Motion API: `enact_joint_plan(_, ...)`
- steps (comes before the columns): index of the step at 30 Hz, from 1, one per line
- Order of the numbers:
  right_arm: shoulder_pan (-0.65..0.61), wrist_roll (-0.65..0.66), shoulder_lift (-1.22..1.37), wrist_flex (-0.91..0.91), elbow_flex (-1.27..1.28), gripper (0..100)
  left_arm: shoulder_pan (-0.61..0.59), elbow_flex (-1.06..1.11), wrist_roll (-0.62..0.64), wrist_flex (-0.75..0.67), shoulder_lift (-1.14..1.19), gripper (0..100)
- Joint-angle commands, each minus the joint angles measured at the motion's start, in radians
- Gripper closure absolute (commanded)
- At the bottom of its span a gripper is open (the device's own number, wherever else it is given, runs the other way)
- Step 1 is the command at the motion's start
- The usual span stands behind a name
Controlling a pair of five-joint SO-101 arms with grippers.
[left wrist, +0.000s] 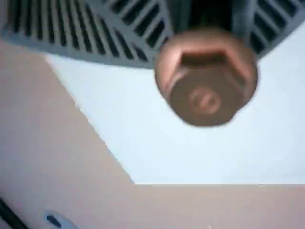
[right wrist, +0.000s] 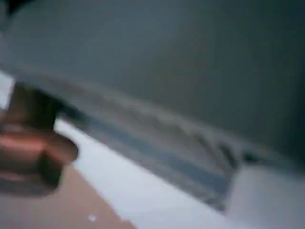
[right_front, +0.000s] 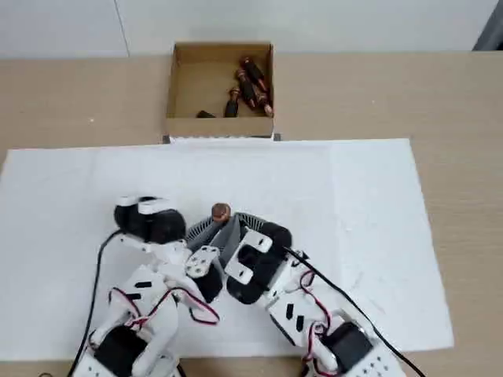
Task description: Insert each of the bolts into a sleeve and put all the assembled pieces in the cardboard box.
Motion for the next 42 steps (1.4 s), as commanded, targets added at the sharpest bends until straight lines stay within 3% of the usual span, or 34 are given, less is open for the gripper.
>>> enact_joint_plan(1, -0.008, 0.011, -0.015, -0.033, -0.040, 99.6, 0.074, 0.012, -0.035, 0.077, -0.003, 100)
enact_joint_plan(8, -0.008, 0.009, -0.015, -0.033, -0.034, 99.6, 0.066, 0.025, -0.035, 0.092, -0.003, 99)
enact_joint_plan(14, -0.008, 0.008, -0.015, -0.033, -0.032, 99.6, -0.051, 0.025, -0.103, 0.091, -0.003, 78)
enact_joint_plan(16, -0.008, 0.008, -0.015, -0.031, -0.032, 99.6, -0.075, 0.018, -0.124, 0.091, -0.003, 76)
enact_joint_plan(29, -0.007, 0.006, -0.015, -0.033, -0.012, 99.6, -0.091, -0.176, -0.129, 0.098, 0.000, 76)
enact_joint_plan(36, -0.007, 0.006, -0.015, -0.033, -0.011, 99.6, -0.149, -0.214, -0.127, 0.092, -0.003, 92)
enact_joint_plan(42, -0.007, 0.006, -0.015, -0.033, -0.011, 99.6, -0.239, -0.200, -0.127, 0.097, -0.003, 99)
